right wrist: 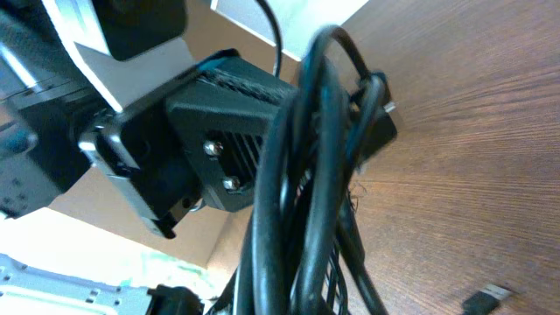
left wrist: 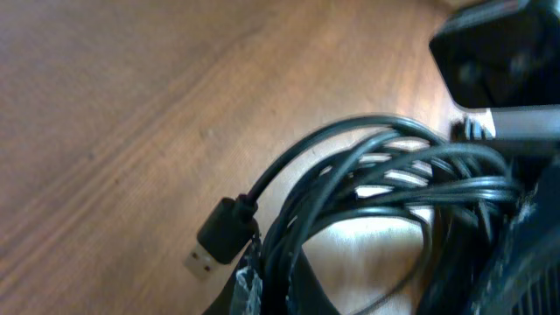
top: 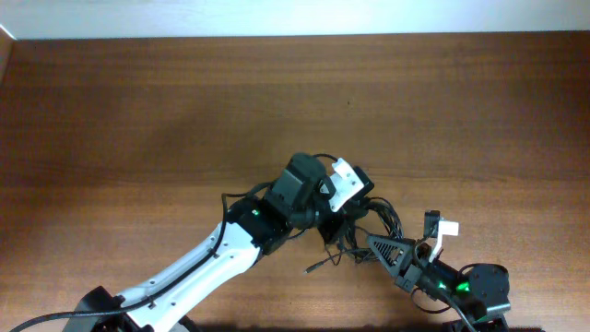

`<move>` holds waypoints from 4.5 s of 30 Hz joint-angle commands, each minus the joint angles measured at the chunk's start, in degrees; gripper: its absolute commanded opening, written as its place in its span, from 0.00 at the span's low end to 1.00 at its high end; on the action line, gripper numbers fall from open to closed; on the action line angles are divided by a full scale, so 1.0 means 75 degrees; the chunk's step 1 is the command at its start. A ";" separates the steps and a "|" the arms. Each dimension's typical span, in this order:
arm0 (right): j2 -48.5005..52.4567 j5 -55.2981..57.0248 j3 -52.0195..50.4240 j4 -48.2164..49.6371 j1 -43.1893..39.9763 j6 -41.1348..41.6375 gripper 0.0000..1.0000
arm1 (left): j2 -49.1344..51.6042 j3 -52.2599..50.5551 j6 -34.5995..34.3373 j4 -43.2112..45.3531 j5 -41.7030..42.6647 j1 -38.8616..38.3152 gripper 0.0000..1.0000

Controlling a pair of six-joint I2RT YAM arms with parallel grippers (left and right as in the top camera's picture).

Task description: Untangle cables

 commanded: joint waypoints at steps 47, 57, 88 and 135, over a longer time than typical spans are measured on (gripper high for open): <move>-0.0012 0.1052 0.0070 -0.0396 -0.0070 0.0691 0.98 | -0.0720 0.0050 -0.2562 -0.0592 -0.2159 0.1189 0.00; 0.0023 0.1399 0.0064 -0.1099 -0.0061 0.0915 0.98 | -0.0720 0.0050 -0.2847 -0.0589 -0.2168 0.1189 0.00; 0.6755 0.2655 0.1804 0.1387 -0.0061 -0.1542 0.04 | -0.0723 0.0050 0.0052 0.1341 0.3357 0.1233 0.00; 0.8274 0.3203 0.8929 -0.7498 0.0627 -0.3634 0.99 | -0.0361 0.0052 -0.3850 0.0629 0.2436 0.5004 0.00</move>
